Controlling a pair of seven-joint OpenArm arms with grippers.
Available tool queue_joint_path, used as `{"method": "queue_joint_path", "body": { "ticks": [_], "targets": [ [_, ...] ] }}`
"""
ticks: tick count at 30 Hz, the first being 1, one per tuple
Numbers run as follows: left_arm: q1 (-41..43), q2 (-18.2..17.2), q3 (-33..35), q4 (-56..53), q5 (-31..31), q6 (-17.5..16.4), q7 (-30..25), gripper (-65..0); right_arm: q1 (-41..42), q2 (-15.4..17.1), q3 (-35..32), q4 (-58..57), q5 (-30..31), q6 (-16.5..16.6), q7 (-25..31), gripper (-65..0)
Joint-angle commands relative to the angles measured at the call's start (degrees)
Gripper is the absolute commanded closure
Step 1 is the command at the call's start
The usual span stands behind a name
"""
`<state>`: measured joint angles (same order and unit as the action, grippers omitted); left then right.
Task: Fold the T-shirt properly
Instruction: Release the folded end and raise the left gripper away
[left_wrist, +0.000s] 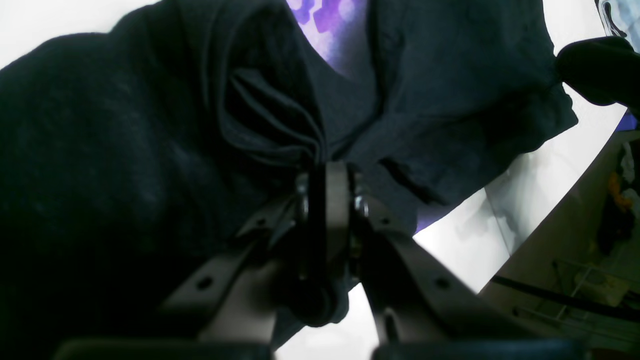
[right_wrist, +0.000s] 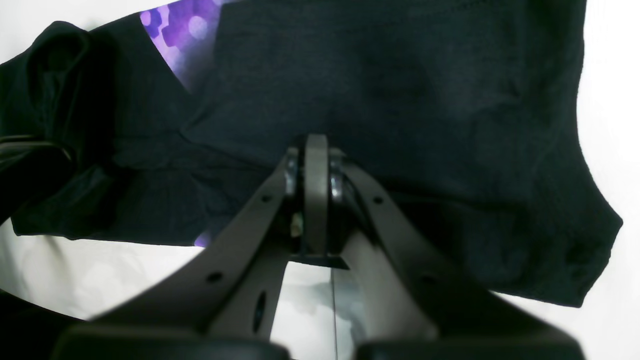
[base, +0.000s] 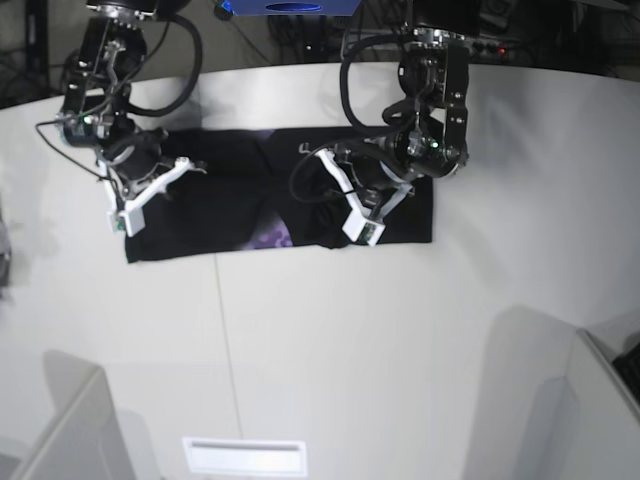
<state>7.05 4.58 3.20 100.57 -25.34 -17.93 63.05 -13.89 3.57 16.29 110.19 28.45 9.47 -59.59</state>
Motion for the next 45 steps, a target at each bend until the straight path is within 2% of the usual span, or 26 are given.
{"method": "queue_joint_path", "body": {
  "ticks": [1, 4, 6, 11, 18, 19, 21, 23, 25, 26, 27, 30, 31, 32, 33, 34, 36, 37, 41, 45],
  "targets": [
    [-0.50, 0.39, 0.18, 0.92, -1.07, -0.04, -0.85, -0.3, 0.66, 0.34, 0.19, 0.80, 0.78, 0.24, 1.00, 0.0],
    [-0.50, 0.39, 0.18, 0.92, -1.07, -0.04, -0.85, -11.0, 0.66, 0.34, 0.19, 0.80, 0.78, 0.24, 1.00, 0.0],
    [-0.41, 0.39, 0.36, 1.01, -1.16, -0.13, -0.85, -15.6, 0.66, 0.34, 0.19, 0.80, 0.78, 0.24, 1.00, 0.0],
    [-0.24, 0.12, 3.35, 1.18, -1.16, -0.13, -0.85, -17.1, 1.10, 0.34, 0.19, 0.80, 0.78, 0.15, 1.00, 0.0],
    [-0.32, 0.12, 3.44, 1.36, -1.16, -0.22, -0.85, -17.8, 1.10, 0.34, 0.19, 0.80, 0.78, 0.15, 1.09, 0.0],
    [-0.32, 0.12, 3.35, 1.36, -1.16, -0.22, -0.85, -19.9, 1.36, 0.34, 0.19, 0.80, 0.78, 0.15, 1.09, 0.0],
    [-0.32, 0.12, 3.44, 1.36, -1.16, -0.31, -0.85, -28.0, 1.80, 0.34, 1.07, 0.71, 0.78, 0.15, 1.00, 0.0],
    [-0.24, 0.21, 3.44, 1.36, -1.25, -0.40, -0.85, -38.8, 2.59, 0.16, 3.09, 0.71, 0.78, 0.15, 0.56, 0.0],
    [-0.15, 0.04, 3.00, 1.36, -3.45, -0.40, -0.85, -45.4, 3.03, 0.16, 4.85, 0.45, 0.78, 0.15, 0.47, 0.0],
    [-0.15, 0.04, 2.64, 1.45, -5.56, -0.40, -0.85, -46.7, 3.38, 0.16, 5.99, 0.45, 0.78, 0.15, 0.47, -2.1],
    [-0.15, -0.40, 2.29, 1.89, -8.02, -0.40, -0.85, -46.7, 4.00, 0.16, 7.31, 0.27, 0.78, 0.15, 0.30, -12.0],
    [1.26, -4.89, -2.45, 4.52, -13.91, -0.13, -0.85, -43.9, 6.20, 0.43, 10.83, -1.40, 0.87, 0.24, -3.48, -43.4],
    [2.23, -6.38, -4.56, 5.67, -14.96, -0.04, -1.11, -42.1, 7.16, 0.51, 11.97, -2.19, 0.87, 0.24, -5.15, -50.1],
    [3.19, -7.96, -7.29, 6.90, -15.14, -0.04, -1.11, -38.5, 8.04, 0.69, 12.94, -3.25, 0.87, 0.33, -6.47, -53.0],
    [3.90, -9.02, -9.40, 7.69, -15.05, -0.04, -1.11, -33.2, 8.75, 0.69, 13.82, -4.21, 0.87, 0.42, -6.82, -53.1],
    [4.69, -9.90, -11.95, 8.48, -15.05, -0.04, -1.11, -25.0, 9.45, 0.69, 14.61, -5.36, 0.87, 1.12, -6.82, -52.5],
    [6.45, -11.92, -17.49, 9.45, -15.05, -0.04, -1.11, -3.1, 10.86, 0.95, 16.01, -8.61, 0.87, 4.90, -5.95, -52.1],
    [7.06, -12.71, -20.13, 9.62, -15.05, -0.04, -1.11, 0.0, 11.74, 1.83, 16.80, -10.81, 0.87, 6.48, -5.59, -51.9],
    [9.61, -15.26, -29.80, 9.54, -15.05, -0.22, -1.20, 0.0, 15.34, 5.26, 17.42, -21.00, 0.87, 7.36, -5.15, -50.9],
    [11.10, -17.11, -36.30, 8.39, -14.96, -0.40, -1.38, 0.0, 16.92, 6.84, 17.16, -26.72, 0.87, 7.45, -2.87, -50.9]
  ]
}}
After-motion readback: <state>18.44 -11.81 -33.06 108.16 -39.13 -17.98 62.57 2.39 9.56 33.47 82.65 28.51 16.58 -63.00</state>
